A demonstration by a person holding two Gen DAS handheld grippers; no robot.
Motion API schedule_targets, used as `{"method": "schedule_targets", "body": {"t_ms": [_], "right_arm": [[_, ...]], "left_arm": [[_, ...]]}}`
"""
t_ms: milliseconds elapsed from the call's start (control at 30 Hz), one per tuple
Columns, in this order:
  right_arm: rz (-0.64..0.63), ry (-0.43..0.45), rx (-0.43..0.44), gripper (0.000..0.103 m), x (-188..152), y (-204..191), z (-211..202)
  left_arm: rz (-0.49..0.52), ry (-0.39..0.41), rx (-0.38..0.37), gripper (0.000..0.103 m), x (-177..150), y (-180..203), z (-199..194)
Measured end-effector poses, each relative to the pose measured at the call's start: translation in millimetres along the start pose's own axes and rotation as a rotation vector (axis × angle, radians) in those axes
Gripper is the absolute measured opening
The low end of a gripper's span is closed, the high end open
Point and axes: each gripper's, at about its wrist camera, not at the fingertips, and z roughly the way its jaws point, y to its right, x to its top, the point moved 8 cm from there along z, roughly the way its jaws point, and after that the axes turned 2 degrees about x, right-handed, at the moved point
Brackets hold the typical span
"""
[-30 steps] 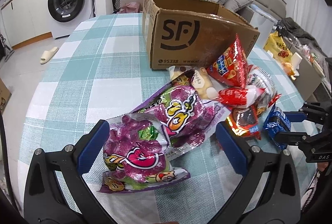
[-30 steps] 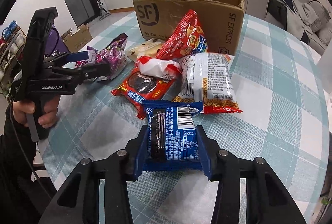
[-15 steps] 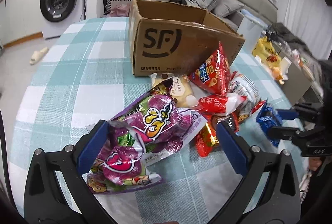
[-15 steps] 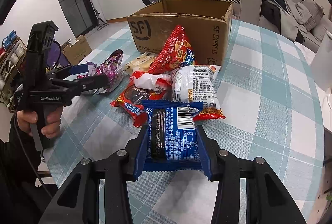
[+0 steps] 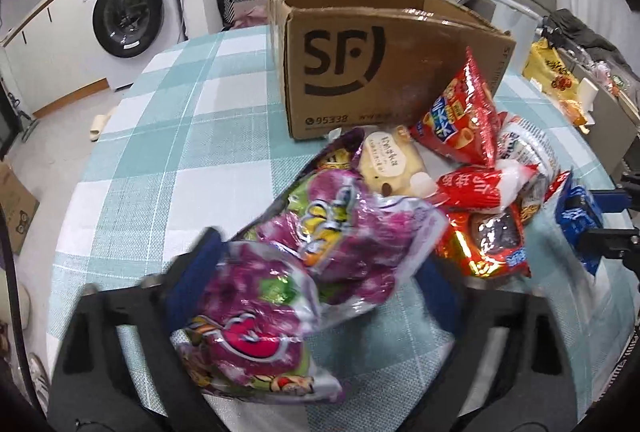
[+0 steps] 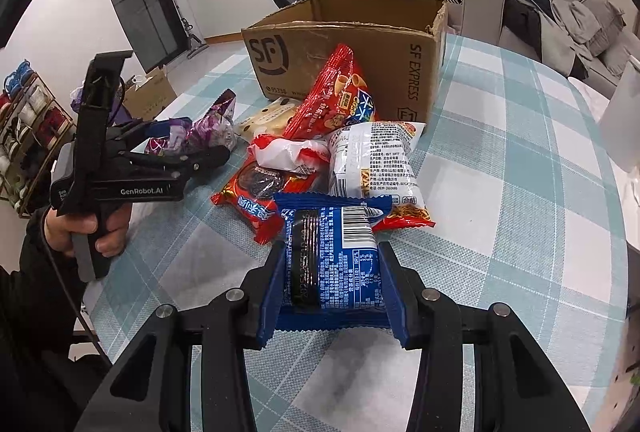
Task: Organize snacks
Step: 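Lift the blue pack with the right gripper while the left gripper grasps the purple grape bag, then carry the blue pack and purple grape bag over the box with both grippers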
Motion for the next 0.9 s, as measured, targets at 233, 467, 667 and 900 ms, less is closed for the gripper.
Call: {"method": "schedule_targets", "body": {"t_ms": [233,467,667,900], "right_arm": [[0.001,0.002,0.001,0.045,1,0,0],[0.002,0.005,0.001,0.045,0,0,-1],[0.007,0.033,0.000,0.045,5,0,-9],[0.018,0.071,-0.005,0.045,10,1,-18]], "left_arm": [[-0.024,0.026,-0.049,0.061,0,-5,-5],[-0.027,0.039,-0.068,0.060,-3,-2,-14],[-0.034,0.058,-0.089,0.060,-2,2,-26],[-0.026,0.094,-0.106,0.060,3,13,-49]]}}
